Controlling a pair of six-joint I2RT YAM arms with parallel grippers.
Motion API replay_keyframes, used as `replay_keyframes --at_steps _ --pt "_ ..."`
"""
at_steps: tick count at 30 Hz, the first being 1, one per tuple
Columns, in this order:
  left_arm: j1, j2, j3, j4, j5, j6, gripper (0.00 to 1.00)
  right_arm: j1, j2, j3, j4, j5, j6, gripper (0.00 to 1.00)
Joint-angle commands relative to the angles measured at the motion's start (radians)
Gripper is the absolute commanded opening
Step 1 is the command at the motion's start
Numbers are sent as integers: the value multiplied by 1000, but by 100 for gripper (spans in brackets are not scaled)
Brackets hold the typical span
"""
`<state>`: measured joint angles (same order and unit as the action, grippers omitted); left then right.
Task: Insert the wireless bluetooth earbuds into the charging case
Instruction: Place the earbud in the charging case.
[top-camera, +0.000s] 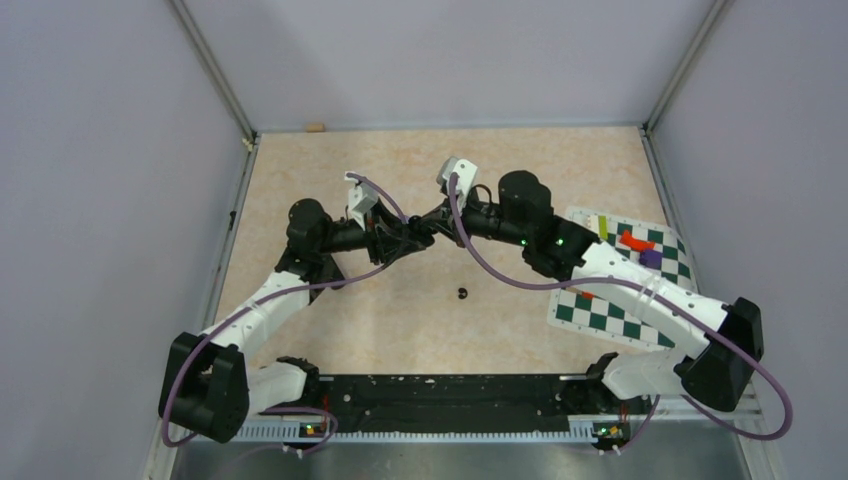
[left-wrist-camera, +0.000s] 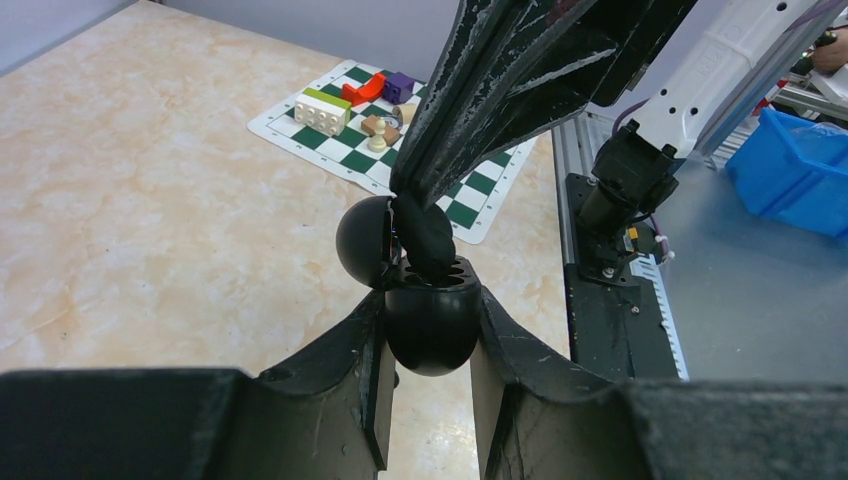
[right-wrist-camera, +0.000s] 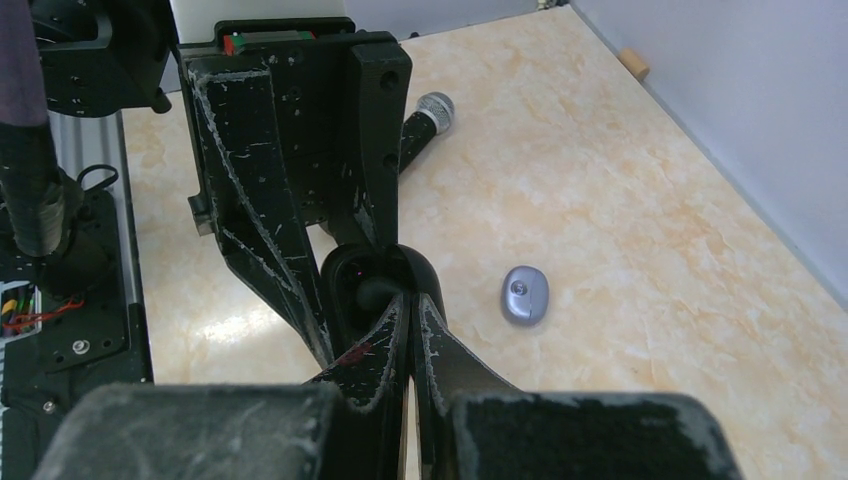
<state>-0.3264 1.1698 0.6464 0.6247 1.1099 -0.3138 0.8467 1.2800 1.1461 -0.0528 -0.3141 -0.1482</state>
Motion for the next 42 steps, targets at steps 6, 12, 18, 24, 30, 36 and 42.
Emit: replay_keyframes --at_steps 6,12,18,24,30,36,42 --pt "-4 0 4 14 -10 18 0 19 -44 57 13 9 -9 0" --pt "-5 3 4 12 -8 20 0 19 -40 57 17 6 -1 0" --pt "-5 7 5 13 -1 18 0 19 -25 56 26 1 7 0" --pt "-4 7 5 18 9 13 0 19 -9 55 53 -10 17 0" --pt "-7 6 5 29 15 2 0 20 2 51 54 -7 15 0" --pt "-6 4 3 48 21 -21 0 37 16 44 54 5 -4 0" --pt "-6 2 1 53 23 -30 0 47 21 37 56 14 -19 0"
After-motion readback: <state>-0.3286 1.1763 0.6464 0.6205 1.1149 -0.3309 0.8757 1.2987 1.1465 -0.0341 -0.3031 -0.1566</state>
